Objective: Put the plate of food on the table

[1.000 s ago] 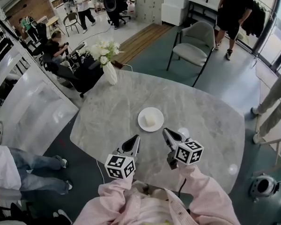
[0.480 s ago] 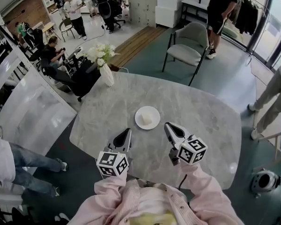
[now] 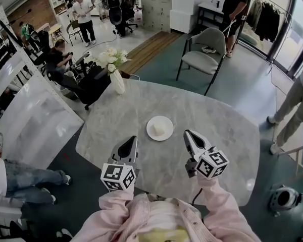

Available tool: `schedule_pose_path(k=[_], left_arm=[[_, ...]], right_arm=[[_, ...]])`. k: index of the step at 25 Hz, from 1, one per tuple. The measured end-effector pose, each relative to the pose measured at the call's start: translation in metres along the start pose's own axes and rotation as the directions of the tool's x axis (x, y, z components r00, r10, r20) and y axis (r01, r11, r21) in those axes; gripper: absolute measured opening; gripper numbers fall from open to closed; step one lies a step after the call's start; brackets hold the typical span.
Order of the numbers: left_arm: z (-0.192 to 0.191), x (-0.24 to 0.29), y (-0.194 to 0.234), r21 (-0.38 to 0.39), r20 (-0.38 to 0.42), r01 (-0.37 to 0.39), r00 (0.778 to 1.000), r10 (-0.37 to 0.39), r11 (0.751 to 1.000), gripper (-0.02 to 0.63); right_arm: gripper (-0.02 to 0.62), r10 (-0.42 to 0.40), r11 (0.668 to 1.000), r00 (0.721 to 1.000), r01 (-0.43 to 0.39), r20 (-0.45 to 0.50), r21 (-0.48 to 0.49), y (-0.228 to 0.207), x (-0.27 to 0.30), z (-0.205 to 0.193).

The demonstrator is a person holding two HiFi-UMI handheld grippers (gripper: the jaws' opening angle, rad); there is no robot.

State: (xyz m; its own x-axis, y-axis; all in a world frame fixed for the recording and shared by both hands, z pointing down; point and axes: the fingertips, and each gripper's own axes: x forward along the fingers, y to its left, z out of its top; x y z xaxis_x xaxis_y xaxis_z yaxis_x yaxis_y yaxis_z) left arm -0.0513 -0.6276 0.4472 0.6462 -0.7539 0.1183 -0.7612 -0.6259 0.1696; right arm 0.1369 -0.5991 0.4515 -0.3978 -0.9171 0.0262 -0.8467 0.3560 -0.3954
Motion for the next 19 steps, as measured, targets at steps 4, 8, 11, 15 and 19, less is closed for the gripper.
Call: schedule_pose_path(k=[4,8,11,15,19], left_arm=[[0.003,-0.003,0.005,0.012,0.009,-0.022,1.000,0.022,1.000,-0.002],[0.005,-0.005,0.008,0.014,0.011,-0.034,0.999,0.034,0.999,-0.002],[0.008,-0.007,0.008,0.019,0.011,-0.041,0.999,0.041,0.999,-0.002],[0.009,-0.009,0.009,0.019,0.015,-0.052,0.999,0.052,0.998,-0.002],[0.006,-0.007,0.009,0.018,0.016,-0.058,0.998,0.058,0.998,-0.002]], right_arm=[[0.005,-0.017,1.000,1.000,0.017,0.011,0.000,-0.004,-0.002,0.003],[0.005,-0.031,1.000,0.999,0.031,0.015,0.002,-0.008,-0.003,0.005],[0.005,-0.039,0.999,0.999,0.039,0.017,0.004,-0.008,-0.006,0.007],[0.005,-0.043,0.999,0.999,0.043,0.019,0.001,-0.009,-0.007,0.009],[0.005,-0.050,0.999,0.999,0.050,0.021,-0.003,-0.014,-0.008,0.009]])
